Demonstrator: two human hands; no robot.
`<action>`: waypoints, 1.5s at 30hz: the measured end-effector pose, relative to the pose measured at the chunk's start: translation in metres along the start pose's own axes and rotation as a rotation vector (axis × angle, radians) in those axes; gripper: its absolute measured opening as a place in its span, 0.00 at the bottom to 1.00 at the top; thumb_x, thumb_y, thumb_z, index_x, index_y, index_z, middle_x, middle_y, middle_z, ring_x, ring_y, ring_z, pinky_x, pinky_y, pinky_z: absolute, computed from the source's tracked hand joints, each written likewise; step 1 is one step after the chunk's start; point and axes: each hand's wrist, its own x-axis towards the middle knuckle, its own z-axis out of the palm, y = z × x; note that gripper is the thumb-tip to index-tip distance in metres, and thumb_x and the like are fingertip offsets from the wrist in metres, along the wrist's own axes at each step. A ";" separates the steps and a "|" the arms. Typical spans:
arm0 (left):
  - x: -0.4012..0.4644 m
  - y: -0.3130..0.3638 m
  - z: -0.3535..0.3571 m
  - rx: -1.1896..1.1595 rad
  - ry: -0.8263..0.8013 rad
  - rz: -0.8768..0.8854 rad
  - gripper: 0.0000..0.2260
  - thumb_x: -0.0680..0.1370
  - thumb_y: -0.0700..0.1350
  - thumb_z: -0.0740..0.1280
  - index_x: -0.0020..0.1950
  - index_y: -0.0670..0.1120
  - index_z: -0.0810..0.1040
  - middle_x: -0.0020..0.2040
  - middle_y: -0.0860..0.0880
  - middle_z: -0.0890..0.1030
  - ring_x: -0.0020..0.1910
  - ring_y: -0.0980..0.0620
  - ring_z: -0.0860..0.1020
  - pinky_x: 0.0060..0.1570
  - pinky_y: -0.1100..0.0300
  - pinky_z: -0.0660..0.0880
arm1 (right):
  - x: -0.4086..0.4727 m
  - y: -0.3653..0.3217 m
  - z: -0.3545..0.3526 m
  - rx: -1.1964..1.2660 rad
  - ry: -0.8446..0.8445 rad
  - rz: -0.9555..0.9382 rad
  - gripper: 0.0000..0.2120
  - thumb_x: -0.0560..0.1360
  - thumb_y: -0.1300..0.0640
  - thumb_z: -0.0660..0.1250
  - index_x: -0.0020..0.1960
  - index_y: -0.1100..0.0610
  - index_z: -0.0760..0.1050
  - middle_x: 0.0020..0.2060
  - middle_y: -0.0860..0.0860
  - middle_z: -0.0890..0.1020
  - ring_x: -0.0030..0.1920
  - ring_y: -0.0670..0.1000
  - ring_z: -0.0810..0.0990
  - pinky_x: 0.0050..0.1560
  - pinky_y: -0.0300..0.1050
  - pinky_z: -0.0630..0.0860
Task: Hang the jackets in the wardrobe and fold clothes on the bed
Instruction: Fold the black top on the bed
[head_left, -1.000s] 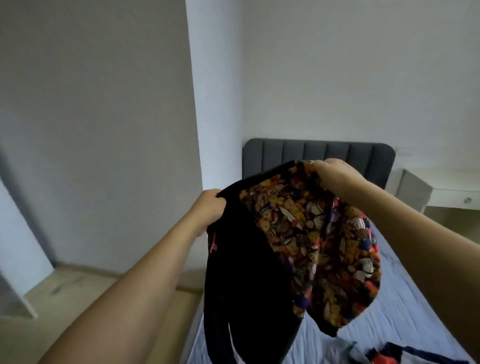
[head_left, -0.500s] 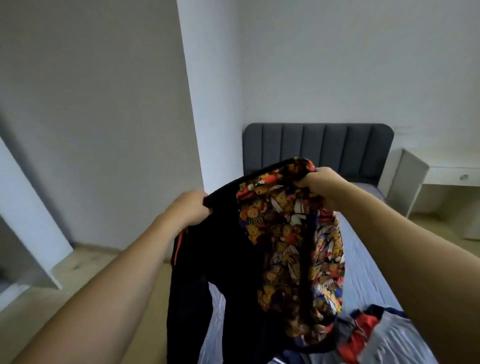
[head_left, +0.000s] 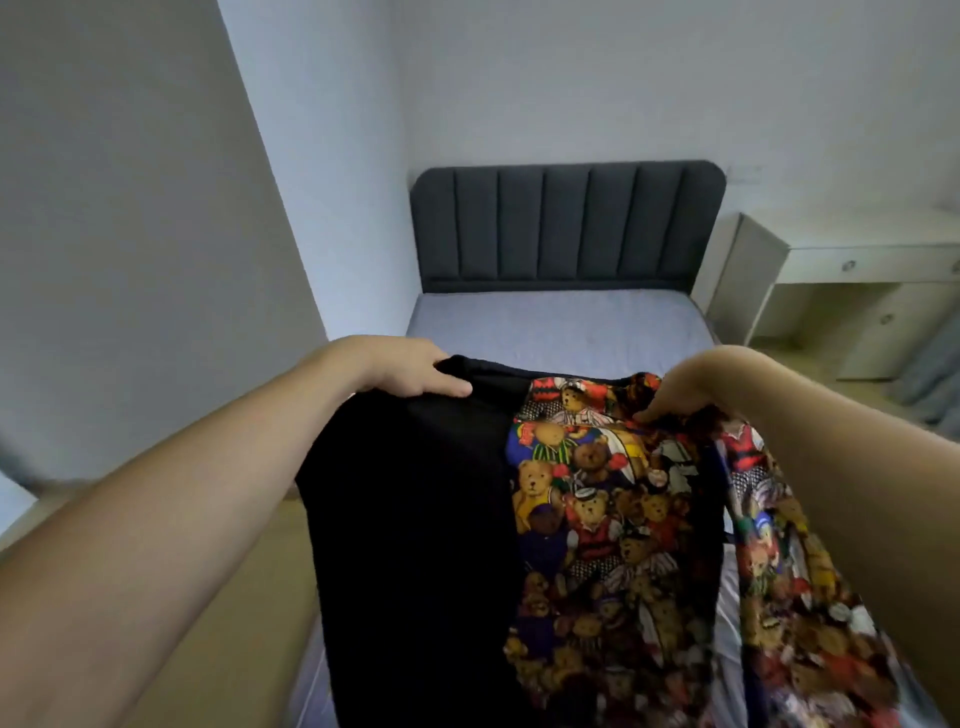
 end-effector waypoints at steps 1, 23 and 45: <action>0.030 0.003 0.001 0.066 -0.060 0.009 0.12 0.77 0.63 0.64 0.47 0.57 0.79 0.50 0.55 0.81 0.50 0.53 0.79 0.57 0.56 0.73 | 0.022 -0.001 0.000 -0.097 0.031 0.028 0.28 0.77 0.40 0.63 0.64 0.62 0.73 0.59 0.58 0.79 0.58 0.58 0.78 0.62 0.50 0.73; 0.372 -0.351 0.594 -0.032 -0.022 -0.844 0.39 0.77 0.66 0.58 0.78 0.47 0.46 0.77 0.41 0.55 0.76 0.40 0.55 0.72 0.39 0.53 | 0.551 -0.060 0.520 -0.065 -0.082 -0.189 0.36 0.78 0.36 0.52 0.77 0.42 0.35 0.77 0.50 0.36 0.77 0.57 0.40 0.71 0.69 0.43; 0.323 -0.458 0.580 -1.225 0.269 -1.336 0.34 0.75 0.61 0.65 0.71 0.38 0.67 0.68 0.37 0.71 0.64 0.37 0.72 0.66 0.43 0.69 | 0.613 -0.247 0.514 -0.184 -0.009 -0.266 0.39 0.76 0.35 0.55 0.76 0.40 0.33 0.76 0.50 0.34 0.77 0.60 0.39 0.69 0.71 0.47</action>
